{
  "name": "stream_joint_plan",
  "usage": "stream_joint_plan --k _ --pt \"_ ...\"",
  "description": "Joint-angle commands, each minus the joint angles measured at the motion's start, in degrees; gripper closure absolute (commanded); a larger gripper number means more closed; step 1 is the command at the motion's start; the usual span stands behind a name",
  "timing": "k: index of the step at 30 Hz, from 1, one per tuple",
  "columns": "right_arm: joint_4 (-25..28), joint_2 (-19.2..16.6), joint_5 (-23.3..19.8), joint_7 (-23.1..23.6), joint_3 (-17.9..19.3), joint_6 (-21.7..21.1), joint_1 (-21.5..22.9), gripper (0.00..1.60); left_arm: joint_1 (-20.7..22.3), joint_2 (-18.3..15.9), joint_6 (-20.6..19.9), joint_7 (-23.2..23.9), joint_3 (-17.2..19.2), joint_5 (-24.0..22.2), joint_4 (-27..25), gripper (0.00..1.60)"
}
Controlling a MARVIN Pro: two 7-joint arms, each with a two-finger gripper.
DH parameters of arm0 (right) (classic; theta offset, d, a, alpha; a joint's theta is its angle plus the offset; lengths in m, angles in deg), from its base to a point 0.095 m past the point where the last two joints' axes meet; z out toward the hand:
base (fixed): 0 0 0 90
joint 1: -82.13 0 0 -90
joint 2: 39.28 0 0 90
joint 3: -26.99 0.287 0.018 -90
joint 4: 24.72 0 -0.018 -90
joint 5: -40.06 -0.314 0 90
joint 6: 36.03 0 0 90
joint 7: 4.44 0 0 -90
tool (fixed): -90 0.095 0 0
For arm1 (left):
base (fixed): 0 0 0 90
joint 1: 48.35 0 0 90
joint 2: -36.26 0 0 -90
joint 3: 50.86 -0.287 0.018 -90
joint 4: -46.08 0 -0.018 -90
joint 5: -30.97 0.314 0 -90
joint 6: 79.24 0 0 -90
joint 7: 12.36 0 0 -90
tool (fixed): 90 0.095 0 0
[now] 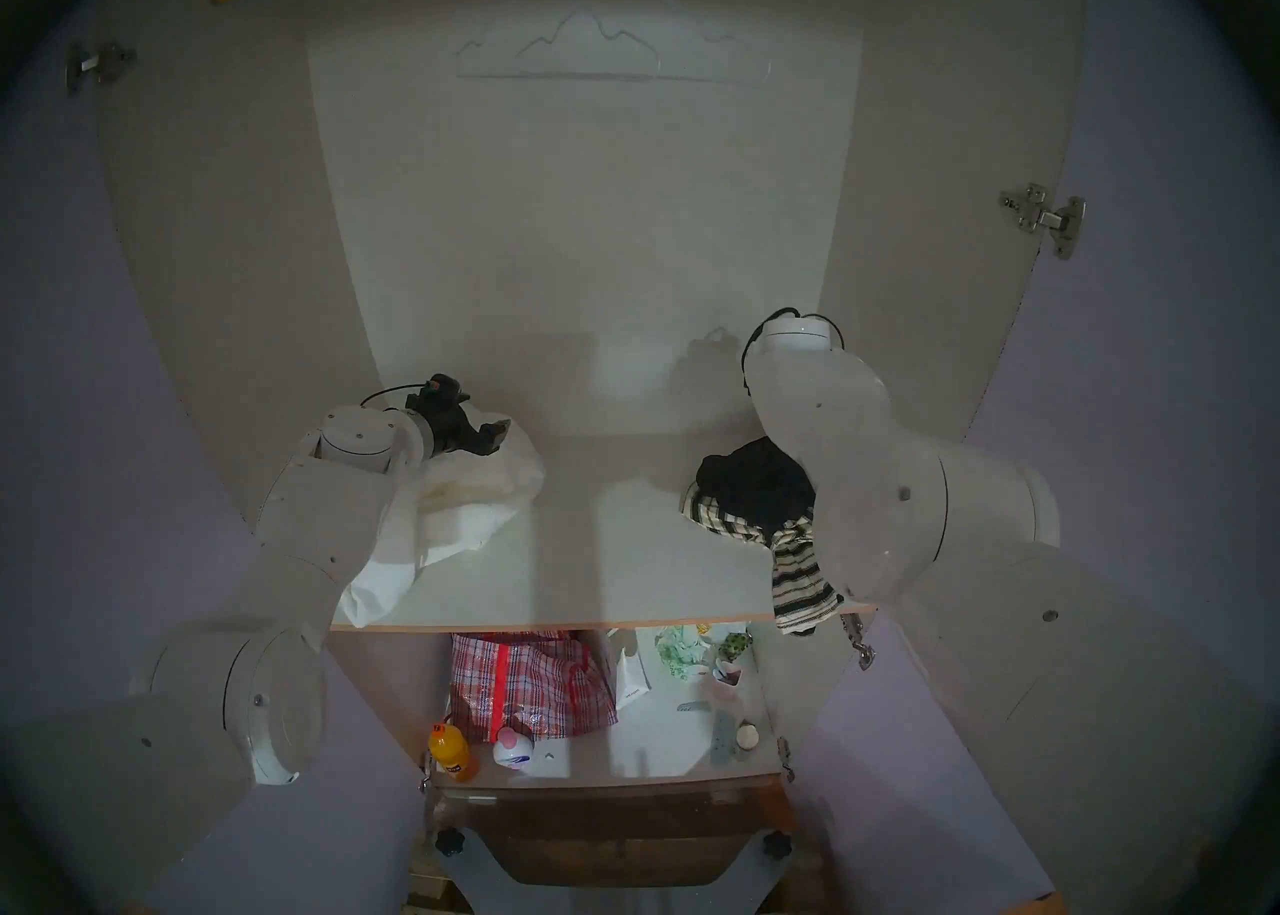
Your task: Sort tops into two piles: light colors and dark colors
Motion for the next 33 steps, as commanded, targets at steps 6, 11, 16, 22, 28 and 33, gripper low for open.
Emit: stream_joint_plan --k 6,11,16,22,28,33 --pt "9.19 1.39 2.80 11.79 -8.12 16.03 -5.19 0.00 1.97 0.06 0.27 0.04 0.20 -0.32 -1.34 0.00" --pt "14.37 1.01 1.84 16.49 -9.09 23.65 -10.26 0.00 1.93 0.05 0.29 -0.03 0.17 -0.26 -1.22 0.00" --pt "19.70 1.44 1.64 18.01 -9.15 30.18 -15.28 0.00 1.93 0.05 0.32 -0.10 0.15 -0.23 -1.06 0.00" --pt "29.14 2.11 0.57 20.26 -9.12 36.74 -23.80 0.00 1.99 0.05 0.34 -0.11 0.15 -0.23 -0.97 0.00" --pt "37.84 2.28 -0.89 22.23 -8.63 36.30 -31.07 0.00 2.05 0.06 0.35 -0.09 0.17 -0.26 -0.98 0.00" --pt "46.58 1.81 -2.05 24.52 -8.09 31.87 -36.63 0.00 2.11 0.06 0.34 -0.02 0.19 -0.31 -1.07 0.00"
